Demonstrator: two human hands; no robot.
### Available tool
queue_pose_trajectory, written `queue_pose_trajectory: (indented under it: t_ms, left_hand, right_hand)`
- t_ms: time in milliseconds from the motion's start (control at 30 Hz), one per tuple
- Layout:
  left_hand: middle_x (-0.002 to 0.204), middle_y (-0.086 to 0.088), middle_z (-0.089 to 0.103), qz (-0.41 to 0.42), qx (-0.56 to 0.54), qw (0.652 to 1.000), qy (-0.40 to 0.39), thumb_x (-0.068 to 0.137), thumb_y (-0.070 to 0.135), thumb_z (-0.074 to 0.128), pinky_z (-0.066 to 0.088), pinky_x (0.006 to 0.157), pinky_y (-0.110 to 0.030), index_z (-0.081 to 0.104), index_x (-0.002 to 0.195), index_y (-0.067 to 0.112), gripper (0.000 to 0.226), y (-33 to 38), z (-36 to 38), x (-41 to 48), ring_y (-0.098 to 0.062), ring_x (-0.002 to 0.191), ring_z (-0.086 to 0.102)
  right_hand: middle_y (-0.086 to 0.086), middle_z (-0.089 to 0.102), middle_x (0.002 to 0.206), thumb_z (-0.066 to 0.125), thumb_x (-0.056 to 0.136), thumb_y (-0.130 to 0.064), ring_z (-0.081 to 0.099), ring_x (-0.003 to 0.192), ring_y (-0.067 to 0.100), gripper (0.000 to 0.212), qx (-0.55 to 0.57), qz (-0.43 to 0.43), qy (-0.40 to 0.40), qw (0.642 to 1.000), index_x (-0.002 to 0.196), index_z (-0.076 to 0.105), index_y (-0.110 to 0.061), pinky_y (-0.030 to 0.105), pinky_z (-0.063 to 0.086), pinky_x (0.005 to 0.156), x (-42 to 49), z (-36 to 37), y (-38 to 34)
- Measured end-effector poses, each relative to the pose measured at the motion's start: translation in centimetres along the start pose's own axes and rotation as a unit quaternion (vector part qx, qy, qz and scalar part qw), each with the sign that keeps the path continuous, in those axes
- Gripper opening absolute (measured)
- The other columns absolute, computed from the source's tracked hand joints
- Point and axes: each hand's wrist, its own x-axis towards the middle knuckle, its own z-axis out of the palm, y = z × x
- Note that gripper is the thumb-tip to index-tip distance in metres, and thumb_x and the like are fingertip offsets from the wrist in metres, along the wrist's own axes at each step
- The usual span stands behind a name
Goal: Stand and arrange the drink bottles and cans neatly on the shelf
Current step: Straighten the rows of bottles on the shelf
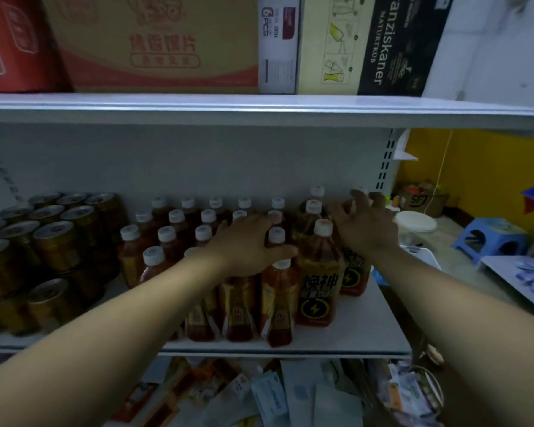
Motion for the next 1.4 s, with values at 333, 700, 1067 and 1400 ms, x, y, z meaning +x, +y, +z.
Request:
queue_pose_trajectory:
  t_ms: [333, 700, 1067, 1400]
  left_hand:
    - [0.155, 0.002, 0.025, -0.004, -0.019, 0.994, -0.109, 0.070, 0.052, 0.076, 0.028, 0.112, -0.035, 0.011, 0.151, 0.033, 0.106, 4.6, 1.1, 5.6, -0.022, 0.139, 0.030]
    - [0.131, 0.008, 0.055, 0.007, -0.118, 0.991, -0.069, 0.078, 0.041, 0.073, 0.043, 0.102, -0.031, 0.045, 0.135, 0.026, 0.065, 3.9, 2.5, 6.1, -0.010, 0.117, 0.052]
    - [0.158, 0.001, -0.014, -0.060, -0.108, 0.988, -0.091, 0.085, 0.058, 0.055, -0.001, 0.119, -0.039, -0.001, 0.151, 0.029, 0.091, 3.6, 2.6, 4.8, -0.018, 0.145, -0.019]
    - [0.158, -0.003, -0.016, -0.049, -0.042, 0.993, -0.096, 0.080, 0.070, 0.049, 0.000, 0.119, -0.048, 0.000, 0.151, 0.033, 0.094, 2.7, 2.6, 5.2, -0.022, 0.145, -0.018]
  right_hand:
    - [0.006, 0.054, 0.118, 0.072, 0.082, -0.045, 0.055, 0.107, 0.027, 0.091, 0.179, 0.000, -0.093, 0.979, 0.149, 0.018, -0.016, 0.030, 0.042, 0.075, 3.6, 0.5, 2.5]
    - [0.012, 0.040, 0.147, 0.057, 0.087, -0.057, 0.042, 0.131, 0.033, 0.077, 0.027, -0.134, -0.049, 0.989, 0.149, 0.029, -0.021, 0.048, 0.038, 0.106, 4.4, -0.3, 2.0]
    - [-0.001, 0.038, 0.154, 0.033, 0.089, -0.073, 0.036, 0.139, 0.027, 0.064, -0.141, -0.196, -0.160, 0.957, 0.144, 0.038, -0.042, 0.053, 0.013, 0.115, 5.8, -0.8, -1.1]
    - [0.014, 0.064, 0.111, 0.045, 0.094, -0.054, 0.054, 0.089, 0.022, 0.046, -0.127, -0.234, -0.185, 0.946, 0.107, 0.065, -0.015, 0.033, 0.040, 0.075, 6.2, -1.2, -1.7]
